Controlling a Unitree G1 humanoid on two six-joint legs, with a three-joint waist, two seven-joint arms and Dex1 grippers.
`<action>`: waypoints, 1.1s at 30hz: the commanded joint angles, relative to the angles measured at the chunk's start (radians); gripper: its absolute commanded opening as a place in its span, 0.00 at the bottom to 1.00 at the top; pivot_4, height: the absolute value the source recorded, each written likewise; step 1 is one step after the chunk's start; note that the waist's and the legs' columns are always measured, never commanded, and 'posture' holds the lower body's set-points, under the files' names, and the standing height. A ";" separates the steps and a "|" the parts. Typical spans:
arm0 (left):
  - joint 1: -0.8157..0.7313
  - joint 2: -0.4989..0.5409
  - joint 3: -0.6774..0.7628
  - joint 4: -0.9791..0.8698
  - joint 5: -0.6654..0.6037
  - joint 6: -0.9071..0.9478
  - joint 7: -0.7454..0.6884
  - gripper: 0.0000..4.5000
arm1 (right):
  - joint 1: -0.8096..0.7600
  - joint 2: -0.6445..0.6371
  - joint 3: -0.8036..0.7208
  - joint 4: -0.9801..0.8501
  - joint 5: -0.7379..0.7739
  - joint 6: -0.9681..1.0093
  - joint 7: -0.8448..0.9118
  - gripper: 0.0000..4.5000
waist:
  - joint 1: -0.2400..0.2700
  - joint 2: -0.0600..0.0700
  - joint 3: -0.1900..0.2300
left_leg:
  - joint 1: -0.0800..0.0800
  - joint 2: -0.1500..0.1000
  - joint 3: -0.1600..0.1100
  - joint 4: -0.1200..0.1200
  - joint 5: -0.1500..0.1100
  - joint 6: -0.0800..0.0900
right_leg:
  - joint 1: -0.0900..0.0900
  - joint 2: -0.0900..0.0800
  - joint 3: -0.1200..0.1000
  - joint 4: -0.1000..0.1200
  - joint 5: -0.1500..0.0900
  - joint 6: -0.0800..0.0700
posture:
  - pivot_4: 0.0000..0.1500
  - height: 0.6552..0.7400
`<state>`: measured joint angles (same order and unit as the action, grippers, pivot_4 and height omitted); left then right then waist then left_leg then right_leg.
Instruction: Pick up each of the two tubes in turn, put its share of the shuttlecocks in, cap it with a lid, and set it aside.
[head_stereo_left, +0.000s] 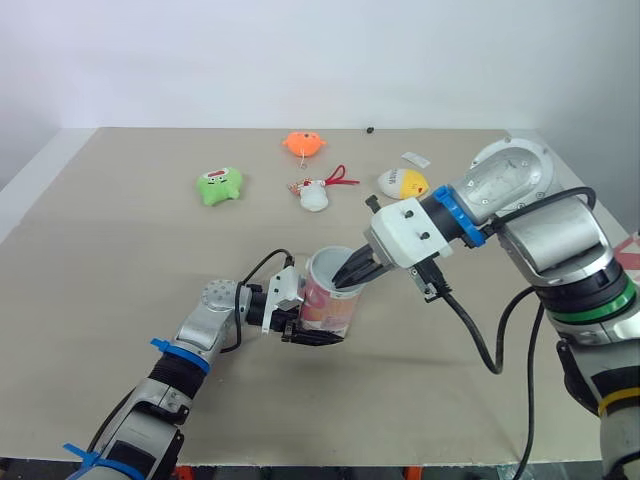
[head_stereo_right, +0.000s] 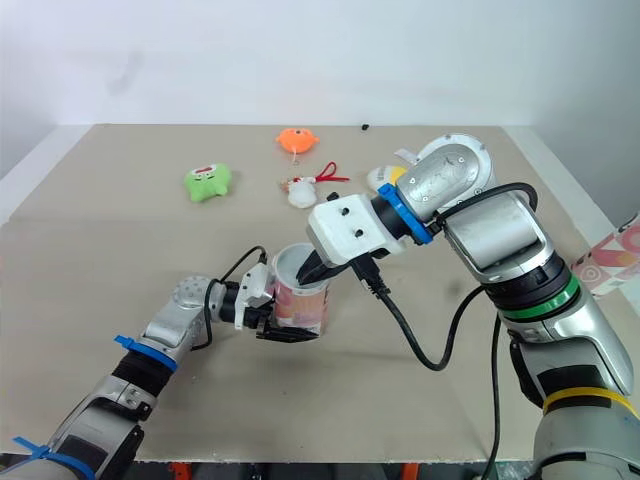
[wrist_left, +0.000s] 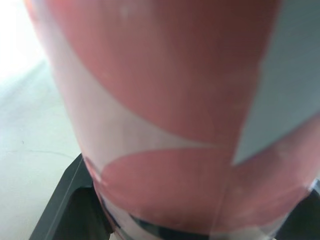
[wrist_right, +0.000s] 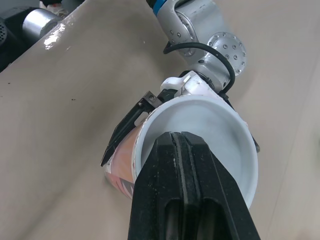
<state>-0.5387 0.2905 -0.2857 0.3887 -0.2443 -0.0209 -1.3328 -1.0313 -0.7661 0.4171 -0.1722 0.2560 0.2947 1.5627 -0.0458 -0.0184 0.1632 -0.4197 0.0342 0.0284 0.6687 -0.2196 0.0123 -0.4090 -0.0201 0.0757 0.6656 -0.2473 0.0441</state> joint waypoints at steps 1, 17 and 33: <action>0.017 0.018 0.001 0.018 0.019 0.024 0.010 0.64 | 0.013 0.023 0.032 0.020 -0.027 0.016 0.014 0.02 | 0.000 0.000 0.000 | 0.000 0.001 0.000 0.000 0.000 0.000 | 0.000 0.001 0.000 0.000 0.000 0.000 | 1.00 0.91; 0.020 0.014 0.000 0.008 0.024 0.022 0.013 0.64 | -0.007 0.070 -0.065 0.110 0.069 0.142 0.018 0.02 | 0.001 0.000 0.000 | -0.002 0.004 -0.001 0.000 0.000 0.000 | -0.002 0.004 -0.001 0.000 0.001 -0.002 | 1.00 0.91; 0.028 0.021 0.000 -0.002 0.028 0.018 0.014 0.64 | 0.089 0.144 -0.076 0.145 0.095 0.199 -0.028 0.02 | 0.001 0.000 0.000 | -0.001 0.005 -0.001 0.000 0.000 0.000 | -0.001 0.005 -0.002 0.000 0.000 -0.002 | 1.00 0.91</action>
<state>-0.5254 0.2954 -0.2766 0.3725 -0.2437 -0.0217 -1.3351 -0.9557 -0.6285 0.3161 -0.0246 0.3523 0.4820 1.5376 -0.0451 -0.0182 0.1633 -0.4205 0.0395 0.0273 0.6680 -0.2197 0.0122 -0.4098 -0.0147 0.0737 0.6658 -0.2470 0.0419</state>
